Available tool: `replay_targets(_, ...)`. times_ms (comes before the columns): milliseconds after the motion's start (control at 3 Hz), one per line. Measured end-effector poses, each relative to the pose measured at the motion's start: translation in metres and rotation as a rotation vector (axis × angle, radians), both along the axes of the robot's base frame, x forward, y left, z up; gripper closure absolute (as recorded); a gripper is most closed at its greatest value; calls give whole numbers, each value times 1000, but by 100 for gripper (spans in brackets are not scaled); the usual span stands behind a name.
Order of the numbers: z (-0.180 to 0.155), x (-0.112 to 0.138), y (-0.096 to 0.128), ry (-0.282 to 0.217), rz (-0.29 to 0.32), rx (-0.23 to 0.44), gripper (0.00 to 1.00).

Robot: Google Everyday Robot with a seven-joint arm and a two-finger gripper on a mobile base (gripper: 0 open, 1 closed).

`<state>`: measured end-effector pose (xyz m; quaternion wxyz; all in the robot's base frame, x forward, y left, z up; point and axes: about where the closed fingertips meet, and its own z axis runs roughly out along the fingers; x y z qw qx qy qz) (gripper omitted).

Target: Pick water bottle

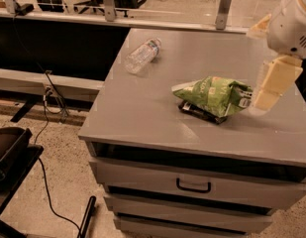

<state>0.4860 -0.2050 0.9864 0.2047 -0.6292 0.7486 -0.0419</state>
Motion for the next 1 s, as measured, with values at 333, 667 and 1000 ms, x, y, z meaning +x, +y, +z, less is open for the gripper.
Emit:
replay_targets(333, 24, 54, 5, -89, 59, 28, 0)
replay_targets(667, 49, 105, 22, -188, 150, 52, 0)
replay_targets(1000, 57, 147, 54, -271, 261, 68, 0)
